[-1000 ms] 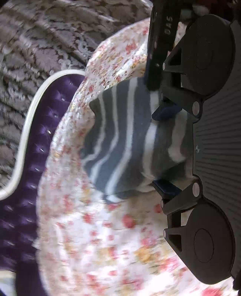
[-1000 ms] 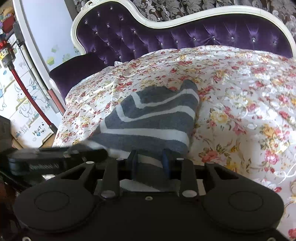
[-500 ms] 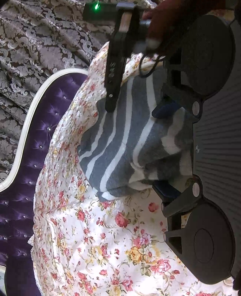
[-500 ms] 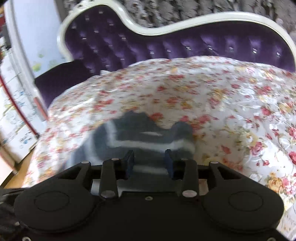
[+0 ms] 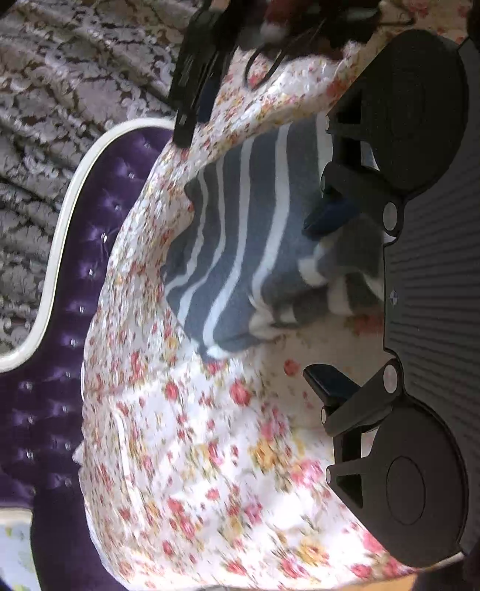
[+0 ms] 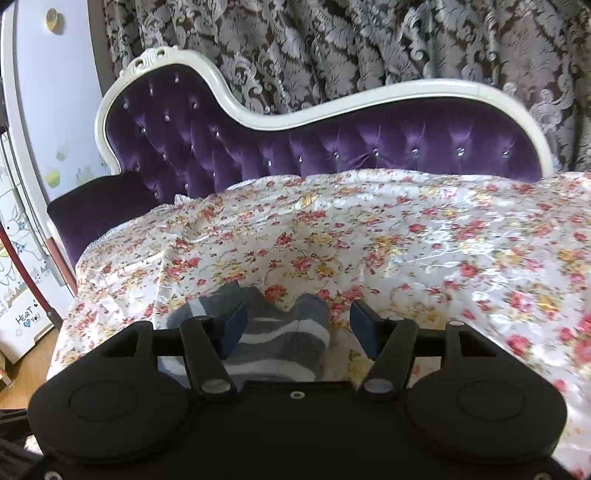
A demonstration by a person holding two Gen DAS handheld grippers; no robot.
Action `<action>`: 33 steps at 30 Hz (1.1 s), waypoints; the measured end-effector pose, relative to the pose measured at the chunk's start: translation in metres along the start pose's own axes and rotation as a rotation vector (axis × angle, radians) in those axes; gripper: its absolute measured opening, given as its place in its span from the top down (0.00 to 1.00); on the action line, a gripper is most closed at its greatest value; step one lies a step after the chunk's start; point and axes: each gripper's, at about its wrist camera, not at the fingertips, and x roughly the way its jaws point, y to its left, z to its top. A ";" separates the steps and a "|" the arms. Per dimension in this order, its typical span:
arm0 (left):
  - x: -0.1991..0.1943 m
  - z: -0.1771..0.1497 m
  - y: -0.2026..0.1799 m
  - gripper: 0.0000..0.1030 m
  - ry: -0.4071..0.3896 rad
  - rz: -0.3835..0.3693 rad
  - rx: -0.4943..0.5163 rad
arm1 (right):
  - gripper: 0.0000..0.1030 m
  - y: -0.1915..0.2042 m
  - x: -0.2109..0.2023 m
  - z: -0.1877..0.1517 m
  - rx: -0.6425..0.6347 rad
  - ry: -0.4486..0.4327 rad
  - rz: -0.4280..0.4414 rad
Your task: Fold small clothes
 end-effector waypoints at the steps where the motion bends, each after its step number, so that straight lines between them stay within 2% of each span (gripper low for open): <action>1: -0.002 -0.001 0.002 0.25 0.000 0.016 -0.006 | 0.32 0.001 -0.007 -0.002 0.003 -0.001 -0.001; 5: -0.012 -0.006 0.009 0.25 -0.003 0.074 -0.026 | 0.23 0.005 -0.032 -0.011 0.028 0.014 0.008; 7: -0.020 -0.008 0.007 0.26 -0.012 0.111 -0.016 | 0.09 0.010 -0.044 -0.019 0.039 0.030 0.014; 9: -0.028 -0.009 0.003 0.25 -0.028 0.143 0.008 | 0.04 0.015 -0.055 -0.027 0.042 0.043 0.018; 12: -0.035 -0.011 -0.003 0.25 -0.025 0.189 0.031 | 0.01 0.023 -0.068 -0.037 0.049 0.059 0.021; 15: -0.042 -0.011 -0.007 0.25 -0.020 0.206 0.023 | 0.01 0.030 -0.081 -0.045 0.055 0.077 0.030; 21: -0.063 -0.007 -0.022 0.25 -0.077 0.250 0.032 | 0.01 0.043 -0.099 -0.056 0.051 0.102 0.022; 25: -0.072 -0.003 -0.034 0.25 -0.078 0.314 0.046 | 0.01 0.046 -0.107 -0.065 0.062 0.114 0.026; 31: -0.081 -0.008 -0.056 0.25 -0.099 0.430 0.137 | 0.01 0.049 -0.116 -0.071 0.061 0.123 -0.001; 33: -0.082 -0.010 -0.063 0.25 -0.104 0.448 0.177 | 0.01 0.049 -0.118 -0.071 0.060 0.124 -0.003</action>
